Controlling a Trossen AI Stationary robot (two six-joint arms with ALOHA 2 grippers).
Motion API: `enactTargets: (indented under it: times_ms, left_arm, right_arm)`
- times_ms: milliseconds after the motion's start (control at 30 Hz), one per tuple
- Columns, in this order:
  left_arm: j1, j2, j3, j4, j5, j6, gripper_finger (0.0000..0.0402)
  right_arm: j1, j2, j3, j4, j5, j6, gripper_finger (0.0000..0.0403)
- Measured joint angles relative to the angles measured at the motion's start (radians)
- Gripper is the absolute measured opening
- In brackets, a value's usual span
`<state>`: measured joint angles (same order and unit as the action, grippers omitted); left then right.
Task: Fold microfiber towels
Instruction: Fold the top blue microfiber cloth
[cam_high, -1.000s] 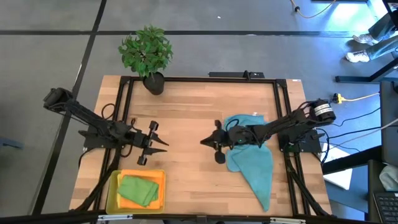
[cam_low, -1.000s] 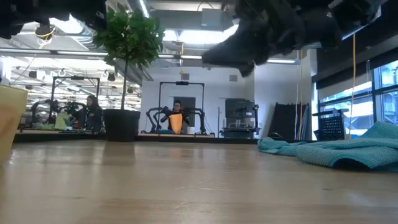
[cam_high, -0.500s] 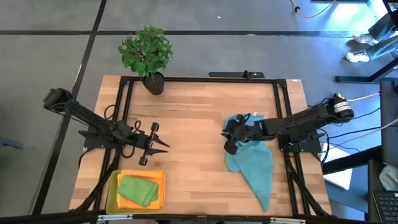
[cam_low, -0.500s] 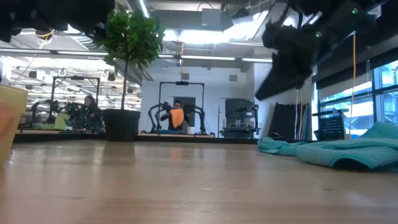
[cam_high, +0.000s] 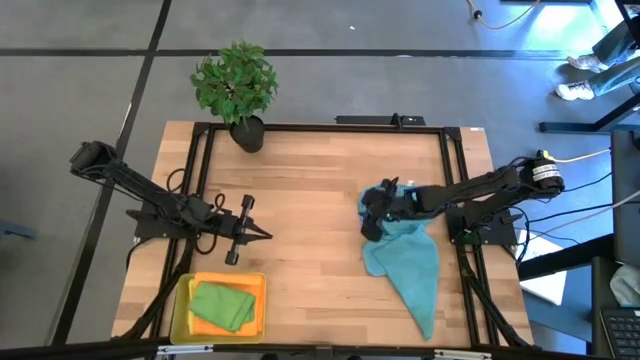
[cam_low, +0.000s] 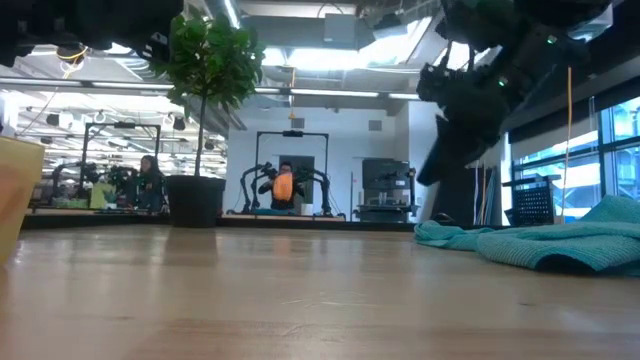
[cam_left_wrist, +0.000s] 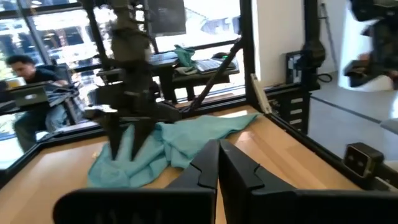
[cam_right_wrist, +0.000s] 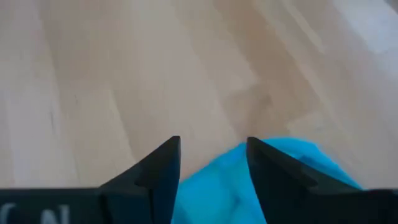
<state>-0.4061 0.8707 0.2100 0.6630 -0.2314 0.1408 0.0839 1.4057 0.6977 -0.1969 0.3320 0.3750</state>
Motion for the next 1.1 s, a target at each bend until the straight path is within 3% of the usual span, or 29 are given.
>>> enactTargets:
  times_ms: [433,800,933,1100]
  left_arm:
    - [0.000,0.000,0.000,-0.013,-0.013,-0.035,0.0014]
    - [0.000,0.000,0.000,-0.047,-0.014,-0.059,0.0014]
    - [0.000,0.000,0.000,-0.052,-0.014,-0.061,0.0014]
    - [0.000,0.000,0.000,-0.052,-0.014,-0.061,0.0014]
  right_arm:
    - [0.011,0.235,-0.002,0.113,0.132,0.230,0.0183]
    - [-0.008,0.294,-0.002,0.097,0.208,0.275,0.0180]
    - [-0.009,0.293,-0.002,0.096,0.208,0.260,0.0162]
    - [-0.009,0.293,-0.002,0.097,0.191,0.223,0.0107]
